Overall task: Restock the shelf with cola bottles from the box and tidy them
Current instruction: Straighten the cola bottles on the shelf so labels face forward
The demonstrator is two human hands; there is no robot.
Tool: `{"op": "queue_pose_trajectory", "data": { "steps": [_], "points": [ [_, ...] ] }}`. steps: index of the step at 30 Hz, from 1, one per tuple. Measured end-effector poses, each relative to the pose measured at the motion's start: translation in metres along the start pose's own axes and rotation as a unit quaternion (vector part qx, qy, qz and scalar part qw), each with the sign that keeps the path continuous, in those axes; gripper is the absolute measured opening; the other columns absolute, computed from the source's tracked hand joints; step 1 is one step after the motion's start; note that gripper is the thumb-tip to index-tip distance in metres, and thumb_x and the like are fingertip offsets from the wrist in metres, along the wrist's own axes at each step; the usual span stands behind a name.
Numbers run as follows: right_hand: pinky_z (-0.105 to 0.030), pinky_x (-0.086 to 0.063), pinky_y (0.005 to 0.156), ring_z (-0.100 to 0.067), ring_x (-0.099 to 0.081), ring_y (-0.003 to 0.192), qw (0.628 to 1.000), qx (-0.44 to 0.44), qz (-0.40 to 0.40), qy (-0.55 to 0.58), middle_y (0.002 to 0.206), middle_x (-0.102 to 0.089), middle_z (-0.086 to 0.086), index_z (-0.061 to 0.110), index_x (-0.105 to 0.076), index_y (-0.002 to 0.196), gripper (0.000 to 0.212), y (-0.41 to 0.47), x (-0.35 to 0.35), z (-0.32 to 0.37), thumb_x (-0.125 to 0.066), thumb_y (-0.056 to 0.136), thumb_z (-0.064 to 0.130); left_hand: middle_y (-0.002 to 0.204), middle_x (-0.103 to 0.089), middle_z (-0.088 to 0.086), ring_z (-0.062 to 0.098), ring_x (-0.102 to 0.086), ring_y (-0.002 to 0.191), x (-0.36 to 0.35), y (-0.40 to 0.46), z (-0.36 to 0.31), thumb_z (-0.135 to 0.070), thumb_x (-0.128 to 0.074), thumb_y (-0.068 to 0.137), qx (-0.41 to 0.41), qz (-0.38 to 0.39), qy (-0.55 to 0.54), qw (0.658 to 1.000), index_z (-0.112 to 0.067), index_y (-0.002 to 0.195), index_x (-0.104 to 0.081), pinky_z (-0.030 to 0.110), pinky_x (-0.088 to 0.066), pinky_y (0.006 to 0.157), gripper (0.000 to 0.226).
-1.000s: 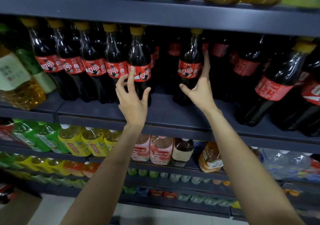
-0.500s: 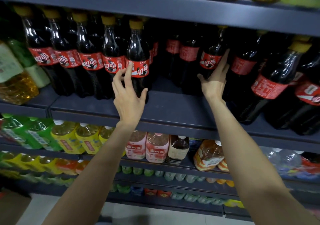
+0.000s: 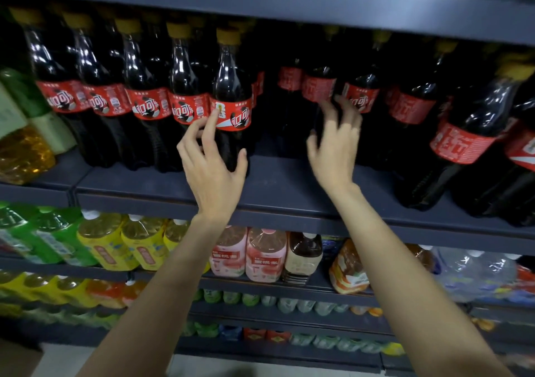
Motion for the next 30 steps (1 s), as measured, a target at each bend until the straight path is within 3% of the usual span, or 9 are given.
{"op": "queue_pose_trajectory", "data": {
  "steps": [3,6,9,12,16,20,25,28,30],
  "points": [
    [-0.047,-0.043,0.095,-0.04,-0.05,0.116,0.982,0.16,0.087,-0.048,0.123,-0.056,-0.02,0.005,-0.063,0.109,0.042,0.006,-0.048,0.037,-0.061,0.068,0.0,0.13,-0.046,0.017,0.022,-0.037,0.115,0.0,-0.001,0.012,-0.03,-0.069,0.083,0.019,-0.007,-0.009,1.0,-0.013,0.14,-0.035,0.039,-0.048,0.091,0.068],
    [-0.06,-0.041,0.098,-0.037,-0.062,0.106,0.898,0.304,0.217,-0.232,0.099,-0.069,-0.017,0.007,-0.074,0.086,0.017,0.008,-0.106,0.042,-0.065,0.071,0.01,0.122,-0.051,0.019,0.024,-0.043,0.112,0.009,-0.002,-0.005,-0.016,-0.067,0.085,-0.064,-0.025,-0.049,0.996,-0.009,0.132,-0.044,0.029,-0.04,0.096,0.053],
    [-0.063,-0.008,0.113,-0.032,-0.05,0.125,0.803,0.326,0.323,-0.382,0.115,-0.066,-0.007,0.018,-0.076,0.096,0.023,0.005,-0.131,0.013,-0.073,0.075,0.024,0.115,-0.056,0.011,0.02,-0.052,0.105,-0.005,0.0,-0.044,-0.005,-0.06,0.084,-0.133,0.084,-0.159,0.975,-0.01,0.124,-0.052,0.029,-0.044,0.094,0.042],
    [-0.061,0.03,0.101,-0.028,-0.013,0.146,0.749,0.311,0.369,-0.453,0.149,-0.038,-0.001,0.025,-0.051,0.134,0.044,-0.004,-0.127,-0.008,-0.051,0.091,0.034,0.12,-0.051,0.001,0.009,-0.052,0.102,-0.048,0.01,-0.061,-0.007,-0.058,0.085,-0.049,0.223,-0.22,0.948,-0.014,0.131,-0.047,0.032,-0.048,0.089,0.049],
    [-0.058,0.023,0.102,-0.027,-0.011,0.146,0.754,0.307,0.355,-0.46,0.147,-0.038,-0.004,0.019,-0.034,0.144,0.052,-0.006,-0.111,-0.017,-0.047,0.094,0.027,0.138,-0.042,0.012,0.022,-0.049,0.121,-0.122,0.024,-0.04,-0.006,-0.062,0.085,0.123,0.272,-0.265,0.917,-0.013,0.143,-0.03,0.038,-0.043,0.102,0.067],
    [-0.06,0.013,0.106,-0.028,-0.033,0.138,0.795,0.336,0.294,-0.412,0.124,-0.059,-0.005,0.02,-0.058,0.126,0.036,-0.005,-0.106,-0.021,-0.053,0.091,0.018,0.147,-0.036,0.02,0.031,-0.035,0.136,-0.177,0.041,-0.016,-0.005,-0.065,0.081,0.238,0.211,-0.267,0.91,-0.004,0.145,-0.024,0.04,-0.029,0.113,0.076],
    [-0.061,0.005,0.107,-0.029,-0.041,0.135,0.847,0.356,0.221,-0.328,0.121,-0.062,-0.012,0.013,-0.067,0.113,0.03,-0.011,-0.101,-0.024,-0.053,0.086,0.012,0.148,-0.036,0.015,0.027,-0.037,0.135,-0.208,0.051,-0.023,-0.013,-0.07,0.08,0.231,0.159,-0.227,0.933,-0.01,0.148,-0.019,0.034,-0.031,0.108,0.085],
    [-0.064,-0.012,0.104,-0.035,-0.055,0.121,0.886,0.362,0.172,-0.235,0.102,-0.069,-0.019,0.002,-0.073,0.086,0.014,-0.012,-0.086,-0.028,-0.07,0.072,0.003,0.148,-0.036,0.013,0.03,-0.043,0.131,-0.211,0.049,-0.024,-0.013,-0.065,0.085,0.232,0.157,-0.181,0.943,-0.014,0.149,-0.017,0.039,-0.038,0.102,0.08],
    [-0.061,-0.017,0.107,-0.038,-0.054,0.121,0.909,0.342,0.186,-0.148,0.107,-0.068,-0.021,-0.002,-0.07,0.09,0.018,-0.015,-0.083,-0.032,-0.066,0.073,-0.002,0.148,-0.037,0.013,0.033,-0.045,0.128,-0.208,0.049,-0.023,-0.014,-0.062,0.088,0.221,0.172,-0.143,0.949,-0.016,0.149,-0.015,0.04,-0.04,0.099,0.077]
  ]
}}
Point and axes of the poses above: each hand's wrist, its own y-axis towards the middle knuckle, its own x-axis out of the back of the hand, z = x × y, the point moved 8 cm from there along y, towards the middle knuckle
